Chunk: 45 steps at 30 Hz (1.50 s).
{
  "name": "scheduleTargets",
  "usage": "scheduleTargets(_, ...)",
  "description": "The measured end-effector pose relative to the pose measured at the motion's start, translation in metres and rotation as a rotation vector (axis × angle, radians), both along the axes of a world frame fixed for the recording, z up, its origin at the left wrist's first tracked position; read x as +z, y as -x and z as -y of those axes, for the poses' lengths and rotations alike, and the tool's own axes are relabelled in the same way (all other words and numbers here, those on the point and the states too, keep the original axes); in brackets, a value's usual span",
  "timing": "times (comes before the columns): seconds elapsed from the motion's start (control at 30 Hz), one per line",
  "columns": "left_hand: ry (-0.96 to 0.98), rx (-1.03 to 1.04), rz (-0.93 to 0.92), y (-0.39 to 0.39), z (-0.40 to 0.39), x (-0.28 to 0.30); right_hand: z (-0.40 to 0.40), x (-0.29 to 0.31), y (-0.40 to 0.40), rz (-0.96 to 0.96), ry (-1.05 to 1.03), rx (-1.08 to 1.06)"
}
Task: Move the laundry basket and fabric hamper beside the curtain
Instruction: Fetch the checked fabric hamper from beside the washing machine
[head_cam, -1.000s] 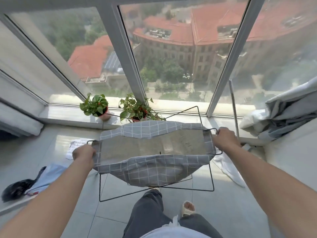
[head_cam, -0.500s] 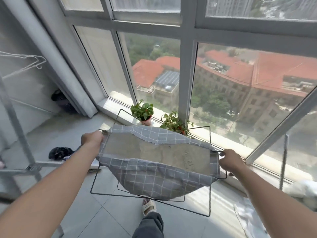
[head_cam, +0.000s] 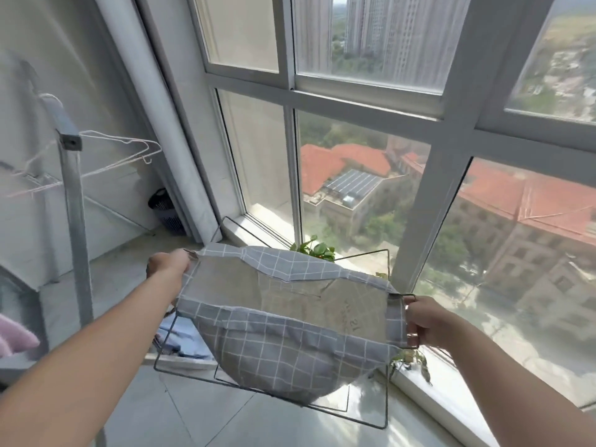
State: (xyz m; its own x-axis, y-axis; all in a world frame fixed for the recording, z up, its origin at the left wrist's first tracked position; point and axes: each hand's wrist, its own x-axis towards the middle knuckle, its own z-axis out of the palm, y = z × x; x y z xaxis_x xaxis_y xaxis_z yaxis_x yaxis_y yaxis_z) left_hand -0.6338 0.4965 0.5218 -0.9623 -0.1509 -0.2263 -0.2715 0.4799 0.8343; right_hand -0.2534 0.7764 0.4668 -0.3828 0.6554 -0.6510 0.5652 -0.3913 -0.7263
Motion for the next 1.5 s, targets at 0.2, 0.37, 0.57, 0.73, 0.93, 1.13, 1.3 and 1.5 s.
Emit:
scheduleTargets(0.2, -0.039, 0.078, 0.007, 0.065, 0.012, 0.009, -0.021, 0.005, 0.093, -0.058, 0.026, 0.024)
scheduleTargets(0.37, -0.005, 0.154, -0.004, 0.1, 0.018, 0.02, -0.03, 0.012, 0.152, -0.062, 0.024, 0.085)
scheduleTargets(0.57, 0.041, 0.245, -0.001, 0.126, 0.013, 0.014, -0.053, 0.002, 0.204, -0.058, 0.058, 0.159)
scheduleTargets(0.73, 0.02, 0.34, -0.033, 0.148, -0.004, 0.012, -0.092, 0.005, 0.251, -0.032, 0.008, 0.342)
scheduleTargets(0.93, -0.001, 0.412, -0.095, 0.175, -0.046, 0.039, -0.158, 0.024, 0.312, 0.022, -0.118, 0.644)
scheduleTargets(1.13, -0.075, 0.44, -0.087, 0.185, -0.077, 0.048, -0.198, 0.03, 0.358, -0.027, -0.079, 0.688)
scheduleTargets(1.3, -0.078, 0.508, -0.085, 0.193, -0.083, 0.042, -0.206, 0.022, 0.39, -0.071, -0.063, 0.698)
scheduleTargets(1.5, -0.073, 0.561, -0.025, 0.221, -0.084, 0.031, -0.206, 0.016, 0.427, -0.163, -0.1, 0.643)
